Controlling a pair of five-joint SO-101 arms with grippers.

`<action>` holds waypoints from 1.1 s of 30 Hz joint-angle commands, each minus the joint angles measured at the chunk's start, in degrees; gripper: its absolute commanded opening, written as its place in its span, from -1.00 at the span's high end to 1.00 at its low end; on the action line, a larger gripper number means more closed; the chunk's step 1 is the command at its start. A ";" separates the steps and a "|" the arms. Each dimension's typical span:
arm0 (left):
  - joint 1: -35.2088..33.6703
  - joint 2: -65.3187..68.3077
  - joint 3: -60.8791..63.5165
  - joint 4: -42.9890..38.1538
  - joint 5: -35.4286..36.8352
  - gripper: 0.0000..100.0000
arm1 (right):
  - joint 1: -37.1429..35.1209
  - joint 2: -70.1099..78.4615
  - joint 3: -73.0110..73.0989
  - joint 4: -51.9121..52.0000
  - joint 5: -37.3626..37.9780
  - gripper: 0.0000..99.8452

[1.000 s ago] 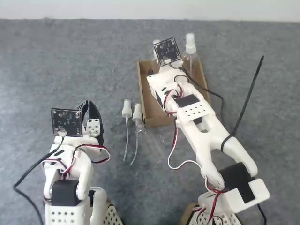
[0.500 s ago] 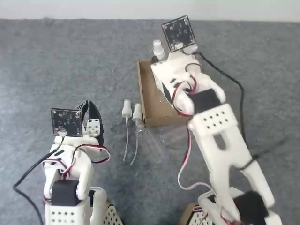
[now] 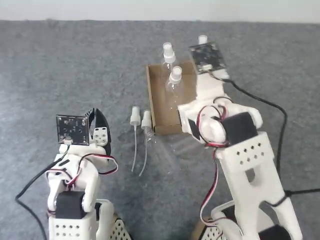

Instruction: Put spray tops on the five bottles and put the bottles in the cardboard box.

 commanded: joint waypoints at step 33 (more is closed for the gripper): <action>0.26 -0.44 -0.22 -1.58 -0.09 0.98 | 0.22 0.31 25.67 -19.38 -26.90 0.47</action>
